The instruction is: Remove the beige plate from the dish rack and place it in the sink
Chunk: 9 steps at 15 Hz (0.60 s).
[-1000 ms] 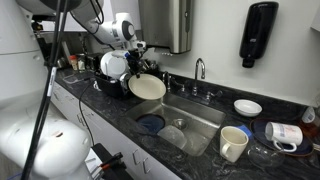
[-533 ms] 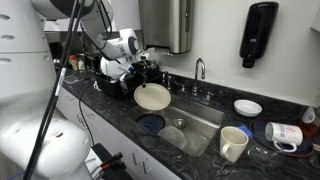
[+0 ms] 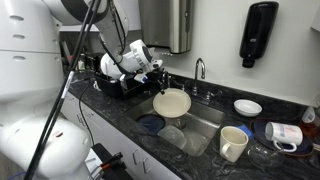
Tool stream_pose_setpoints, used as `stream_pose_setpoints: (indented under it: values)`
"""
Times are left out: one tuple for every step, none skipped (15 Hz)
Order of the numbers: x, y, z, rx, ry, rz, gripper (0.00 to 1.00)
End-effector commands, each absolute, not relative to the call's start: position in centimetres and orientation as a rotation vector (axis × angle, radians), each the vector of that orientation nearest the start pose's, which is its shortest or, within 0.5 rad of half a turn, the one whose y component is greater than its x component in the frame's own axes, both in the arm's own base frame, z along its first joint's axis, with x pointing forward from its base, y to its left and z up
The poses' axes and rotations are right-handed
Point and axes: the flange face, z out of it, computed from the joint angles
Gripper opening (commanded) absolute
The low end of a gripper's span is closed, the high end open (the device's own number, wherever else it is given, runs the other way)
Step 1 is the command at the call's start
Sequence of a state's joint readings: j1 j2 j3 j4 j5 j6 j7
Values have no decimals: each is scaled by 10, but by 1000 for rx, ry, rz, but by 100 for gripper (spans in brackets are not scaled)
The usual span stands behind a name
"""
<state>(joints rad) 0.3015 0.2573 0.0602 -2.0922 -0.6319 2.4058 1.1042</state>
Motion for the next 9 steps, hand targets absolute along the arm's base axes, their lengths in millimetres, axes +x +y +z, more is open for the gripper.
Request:
stream_pose_setpoints:
  values:
    - [561, 183, 281, -3352, 568, -539, 1]
    - [562, 179, 273, -3360, 592, -513, 1]
    - [563, 176, 264, -3369, 607, -482, 1]
    - [562, 174, 255, -3376, 621, -454, 1]
    - [560, 173, 246, -3389, 636, -432, 1]
    - [557, 170, 236, -3405, 661, -406, 1]
    - [555, 167, 229, -3415, 687, -389, 1]
    - [552, 162, 221, -3422, 715, -367, 1]
    - [548, 159, 213, -3429, 740, -343, 1]
